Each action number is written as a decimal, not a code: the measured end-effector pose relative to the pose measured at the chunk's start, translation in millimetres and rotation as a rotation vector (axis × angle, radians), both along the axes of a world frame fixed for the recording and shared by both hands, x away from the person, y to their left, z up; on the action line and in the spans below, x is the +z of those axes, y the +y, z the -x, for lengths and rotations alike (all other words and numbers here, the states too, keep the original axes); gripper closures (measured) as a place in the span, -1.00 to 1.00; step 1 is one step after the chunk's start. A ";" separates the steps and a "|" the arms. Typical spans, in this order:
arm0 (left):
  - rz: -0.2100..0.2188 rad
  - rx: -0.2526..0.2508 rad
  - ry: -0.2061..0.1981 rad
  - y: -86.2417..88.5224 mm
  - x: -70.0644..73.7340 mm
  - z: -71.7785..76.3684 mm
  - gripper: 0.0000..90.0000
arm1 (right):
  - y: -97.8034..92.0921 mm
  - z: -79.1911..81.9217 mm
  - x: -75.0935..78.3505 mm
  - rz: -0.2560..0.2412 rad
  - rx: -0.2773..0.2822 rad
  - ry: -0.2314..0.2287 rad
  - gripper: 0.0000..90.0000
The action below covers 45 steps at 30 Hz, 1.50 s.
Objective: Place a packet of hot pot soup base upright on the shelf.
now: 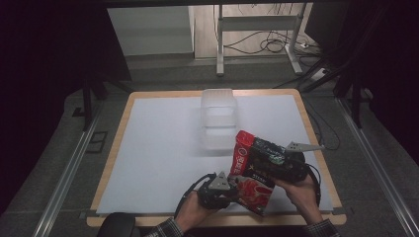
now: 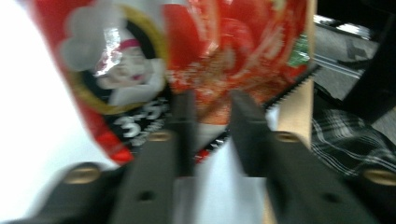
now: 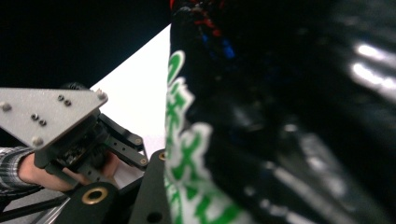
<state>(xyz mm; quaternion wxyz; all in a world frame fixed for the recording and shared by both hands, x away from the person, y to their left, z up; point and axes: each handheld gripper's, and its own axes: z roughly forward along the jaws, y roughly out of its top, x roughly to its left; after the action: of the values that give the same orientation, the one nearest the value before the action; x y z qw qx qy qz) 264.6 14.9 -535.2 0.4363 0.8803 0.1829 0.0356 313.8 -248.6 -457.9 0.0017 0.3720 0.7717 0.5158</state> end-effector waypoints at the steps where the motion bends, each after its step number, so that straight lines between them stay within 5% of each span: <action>1: 0.000 0.000 0.000 0.0 0.0 0.0 0.34 | 0.0 0.0 0.0 0.000 0.000 0.000 0.65; 4: -0.016 0.004 -0.041 -3.8 1.1 4.7 0.11 | -1.9 2.3 5.8 -0.009 -0.008 -0.021 0.68; 19: 0.030 0.098 0.015 13.4 3.6 1.7 -0.50 | -10.8 1.4 26.3 -0.022 -0.058 -0.038 0.69; 28: -0.011 0.142 -0.028 27.6 8.7 5.3 -0.64 | -13.6 -3.6 36.7 -0.017 -0.078 -0.053 0.69; 36: 0.054 0.207 -0.023 52.3 15.6 9.7 -0.70 | -14.3 -8.9 48.4 -0.008 -0.093 -0.072 0.69; 45: 0.026 0.257 -0.038 67.5 15.2 14.8 -0.77 | -16.5 -22.5 57.7 -0.001 -0.120 -0.082 0.69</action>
<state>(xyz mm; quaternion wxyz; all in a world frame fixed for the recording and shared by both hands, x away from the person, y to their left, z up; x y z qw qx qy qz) 249.9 82.4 -520.0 0.4428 0.8431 0.2864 0.1057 336.3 -265.1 -400.1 0.0642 0.3962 0.7471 0.5298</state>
